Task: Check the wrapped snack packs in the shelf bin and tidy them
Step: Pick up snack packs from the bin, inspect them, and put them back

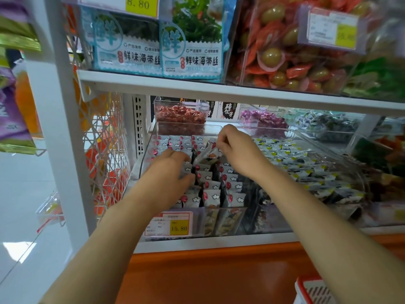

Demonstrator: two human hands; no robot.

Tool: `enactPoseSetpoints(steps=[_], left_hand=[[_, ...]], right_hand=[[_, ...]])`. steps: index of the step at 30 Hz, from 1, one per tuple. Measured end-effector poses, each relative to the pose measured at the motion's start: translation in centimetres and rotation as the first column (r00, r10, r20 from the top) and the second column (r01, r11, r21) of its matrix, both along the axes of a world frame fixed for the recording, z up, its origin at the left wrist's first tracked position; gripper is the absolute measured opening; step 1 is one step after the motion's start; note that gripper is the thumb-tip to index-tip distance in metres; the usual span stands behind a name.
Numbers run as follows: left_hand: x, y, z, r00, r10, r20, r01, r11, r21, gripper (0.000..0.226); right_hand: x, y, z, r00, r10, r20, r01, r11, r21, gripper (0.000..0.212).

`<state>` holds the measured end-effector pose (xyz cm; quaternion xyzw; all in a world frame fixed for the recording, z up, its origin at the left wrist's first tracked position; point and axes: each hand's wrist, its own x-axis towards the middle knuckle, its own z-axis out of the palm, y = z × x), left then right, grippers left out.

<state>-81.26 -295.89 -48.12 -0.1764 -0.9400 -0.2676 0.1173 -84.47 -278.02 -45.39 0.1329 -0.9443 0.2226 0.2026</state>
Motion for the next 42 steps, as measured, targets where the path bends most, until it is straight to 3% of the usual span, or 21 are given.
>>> enactPoseSetpoints(steps=[13,21,28,36,42], left_hand=[[-0.4,1.8,-0.1,1.000,-0.019,0.013,0.018,1.000,0.022,0.043],[-3.1,3.2,-0.7,0.988,-0.064,0.141,0.081,0.990,-0.119,0.055],[-3.4,3.7,-0.9,0.986,-0.057,0.155,0.079,0.987,-0.138,0.046],[-3.4,3.8,-1.0,0.988,-0.083,0.128,0.104,0.980,-0.169,0.031],[-3.3,3.8,-1.3,0.993,-0.074,0.093,0.089,0.981,-0.172,0.036]], right_hand=[[2.9,1.2,-0.7,0.992,0.026,-0.122,-0.036,0.996,-0.084,0.007],[4.2,2.0,-1.9,0.989,-0.042,-0.139,0.012,0.979,-0.206,0.012],[4.4,4.1,-1.2,0.919,-0.268,-0.290,0.111,0.879,-0.463,0.013],[4.8,4.6,-1.3,0.914,-0.325,-0.241,0.133,0.805,-0.578,0.012],[4.5,4.9,-1.6,0.905,-0.373,-0.204,0.171,0.758,-0.629,0.011]])
